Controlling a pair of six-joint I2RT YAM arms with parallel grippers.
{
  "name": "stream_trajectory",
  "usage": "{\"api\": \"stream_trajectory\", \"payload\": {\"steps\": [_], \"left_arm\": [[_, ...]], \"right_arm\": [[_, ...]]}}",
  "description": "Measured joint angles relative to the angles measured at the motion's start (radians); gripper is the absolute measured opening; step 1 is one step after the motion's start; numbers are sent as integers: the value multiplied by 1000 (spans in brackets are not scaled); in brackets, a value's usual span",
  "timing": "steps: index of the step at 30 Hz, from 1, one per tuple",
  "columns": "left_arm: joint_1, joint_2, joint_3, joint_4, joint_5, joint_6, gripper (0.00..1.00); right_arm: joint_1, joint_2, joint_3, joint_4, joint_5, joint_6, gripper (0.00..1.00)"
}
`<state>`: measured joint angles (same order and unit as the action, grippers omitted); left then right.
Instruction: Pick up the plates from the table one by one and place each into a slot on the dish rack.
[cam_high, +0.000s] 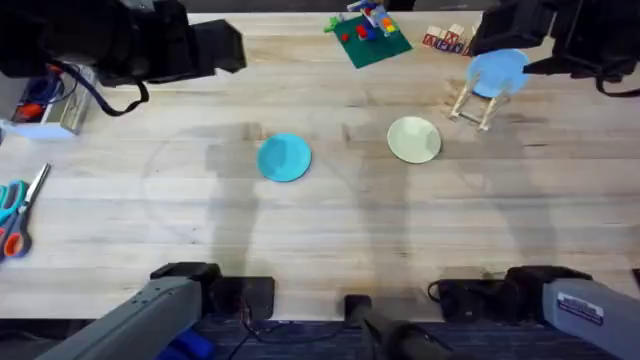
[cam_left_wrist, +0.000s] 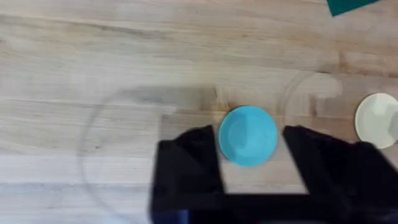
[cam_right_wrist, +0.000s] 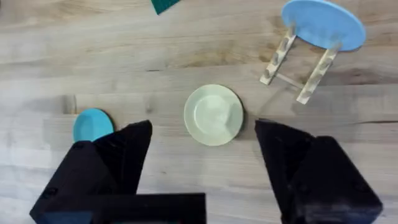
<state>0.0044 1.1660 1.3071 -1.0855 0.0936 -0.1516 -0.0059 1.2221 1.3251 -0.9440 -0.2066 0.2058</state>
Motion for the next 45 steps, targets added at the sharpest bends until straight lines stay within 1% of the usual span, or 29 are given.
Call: {"api": "stream_trajectory", "payload": {"steps": [3,4,6,7,8,12,15,19,23,26,29,31,37,40,45], "left_arm": [[0,0,0,0,0,-4,437],[0,0,0,0,0,-2,352],[0,0,0,1,0,-4,151],[0,0,0,1,1,-5,72],[0,0,0,0,1,-4,49],[0,0,0,-4,12,-3,42],[0,0,0,-9,54,20,42],[0,11,0,-20,168,96,40],[4,63,1,-49,289,159,40],[19,107,1,-65,374,208,40],[54,136,1,-67,469,258,40],[92,142,1,-67,535,288,40],[211,142,1,-90,680,339,40],[248,142,1,-130,736,390,41],[281,157,1,-178,802,482,41]], "right_arm": [[0,0,0,0,0,0,995],[0,0,0,0,0,0,995],[0,0,0,0,0,0,996],[0,0,0,0,0,0,996],[0,0,0,0,0,0,996],[0,0,0,0,0,0,996],[0,0,0,0,0,0,996],[0,0,0,0,0,0,995],[0,0,0,0,0,0,995],[0,0,0,3,0,0,995],[0,0,0,8,0,0,996],[0,0,0,8,0,0,996],[0,0,0,8,0,0,996],[0,0,0,8,0,0,996],[0,0,0,25,0,0,996]]}}
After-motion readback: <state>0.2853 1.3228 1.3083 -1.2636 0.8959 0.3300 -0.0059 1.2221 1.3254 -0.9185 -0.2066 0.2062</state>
